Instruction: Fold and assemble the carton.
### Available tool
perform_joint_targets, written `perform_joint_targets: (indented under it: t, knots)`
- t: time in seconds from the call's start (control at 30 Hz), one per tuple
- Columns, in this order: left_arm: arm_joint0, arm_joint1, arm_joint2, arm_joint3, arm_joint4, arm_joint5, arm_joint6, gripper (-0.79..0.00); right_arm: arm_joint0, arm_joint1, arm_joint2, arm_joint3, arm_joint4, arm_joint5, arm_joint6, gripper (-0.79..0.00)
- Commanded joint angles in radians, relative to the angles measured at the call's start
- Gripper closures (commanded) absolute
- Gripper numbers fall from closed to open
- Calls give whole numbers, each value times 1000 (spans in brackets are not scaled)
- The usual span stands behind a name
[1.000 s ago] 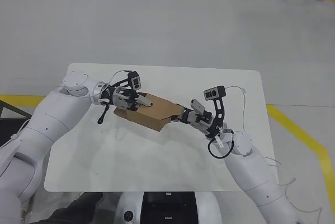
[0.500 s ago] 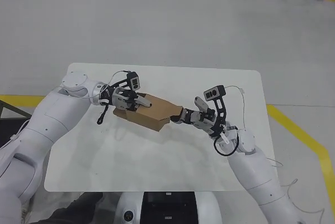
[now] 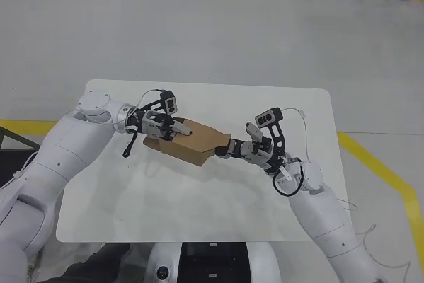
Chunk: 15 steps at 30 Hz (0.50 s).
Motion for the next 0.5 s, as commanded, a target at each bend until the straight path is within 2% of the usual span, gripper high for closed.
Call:
perform_joint_targets:
  t: [0.0,0.47]
  knots:
    - [1,-1,-2,-2,-1,-1,0,0,2,-2,-3,-2,-12,-10,-8,-785]
    - [7,-4,-18,-13,2,3,0,0,2,-18,-48,-27,-129,-97,-112,-785]
